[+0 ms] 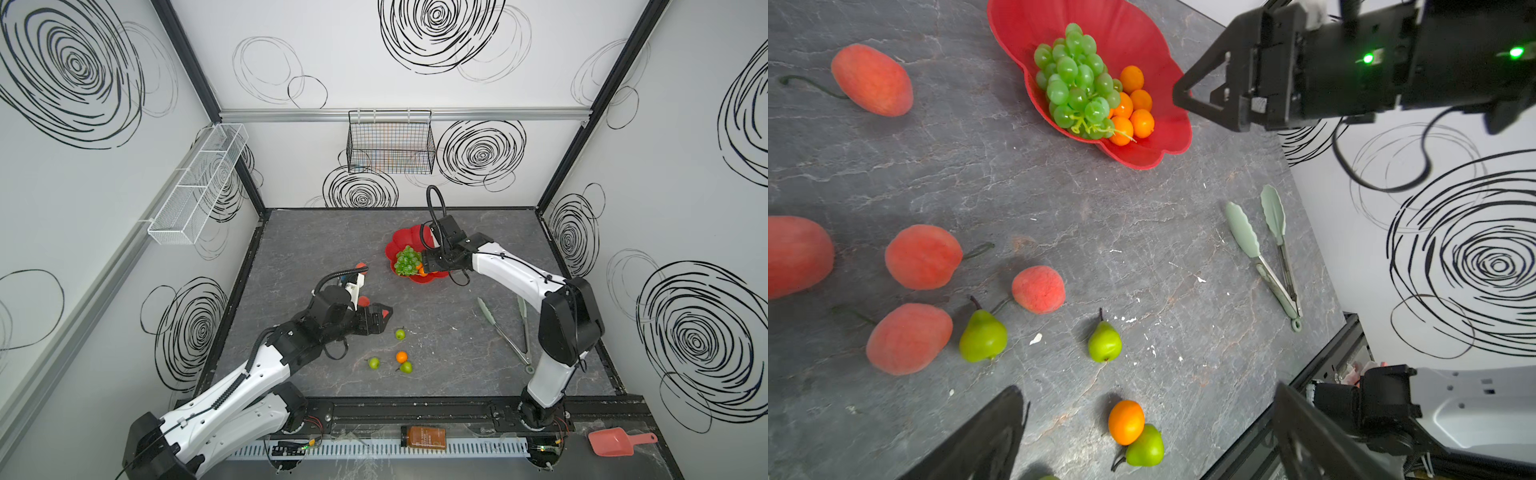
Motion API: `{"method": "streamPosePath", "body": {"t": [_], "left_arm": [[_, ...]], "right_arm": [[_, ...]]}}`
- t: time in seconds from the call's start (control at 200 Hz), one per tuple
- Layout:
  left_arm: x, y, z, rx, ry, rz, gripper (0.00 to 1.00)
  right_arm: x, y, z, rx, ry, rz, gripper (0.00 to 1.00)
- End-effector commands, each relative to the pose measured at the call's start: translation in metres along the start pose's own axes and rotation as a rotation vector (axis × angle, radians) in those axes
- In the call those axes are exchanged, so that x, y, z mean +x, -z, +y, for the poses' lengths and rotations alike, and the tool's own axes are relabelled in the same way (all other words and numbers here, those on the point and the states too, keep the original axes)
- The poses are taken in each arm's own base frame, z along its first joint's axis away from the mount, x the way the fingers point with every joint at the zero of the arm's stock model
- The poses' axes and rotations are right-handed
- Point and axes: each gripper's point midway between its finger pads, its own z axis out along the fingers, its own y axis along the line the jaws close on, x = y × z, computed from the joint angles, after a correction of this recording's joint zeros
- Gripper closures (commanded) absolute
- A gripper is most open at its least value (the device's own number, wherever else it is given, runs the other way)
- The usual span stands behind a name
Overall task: Place and organize the fake fruits in the fruit bowl
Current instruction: 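Move the right gripper over a kumquat beside the green pears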
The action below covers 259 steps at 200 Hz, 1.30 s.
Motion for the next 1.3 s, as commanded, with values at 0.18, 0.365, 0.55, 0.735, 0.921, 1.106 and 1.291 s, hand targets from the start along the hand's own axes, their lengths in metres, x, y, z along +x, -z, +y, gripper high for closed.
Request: {"method": "streamPosePath", "body": {"t": [0.18,0.365,0.55,0.735,0.921,1.106,1.291], "left_arm": [[0.014,0.017,0.003,-0.029,-0.037,0.062,0.04],[0.024,0.022,0.006,-0.033,-0.019,0.089,0.04],[0.042,0.026,0.013,-0.028,0.034,0.104,0.04],[0.064,0.025,0.016,-0.010,0.095,0.118,0.04],[0.076,0.023,0.018,-0.023,0.112,0.118,0.04],[0.077,0.024,0.030,-0.070,0.115,0.098,0.04],[0.074,0.023,0.033,-0.085,0.109,0.085,0.04]], "right_arm": [[0.075,0.025,0.045,-0.057,0.095,0.121,0.29],[0.119,0.034,0.076,-0.105,0.137,0.205,0.31],[0.159,0.033,0.100,-0.207,0.104,0.320,0.31],[0.198,0.033,0.121,-0.217,0.144,0.379,0.32],[0.223,0.026,0.124,-0.181,0.187,0.416,0.34],[0.233,0.019,0.126,-0.180,0.200,0.439,0.35],[0.239,0.012,0.130,-0.192,0.199,0.459,0.36]]}}
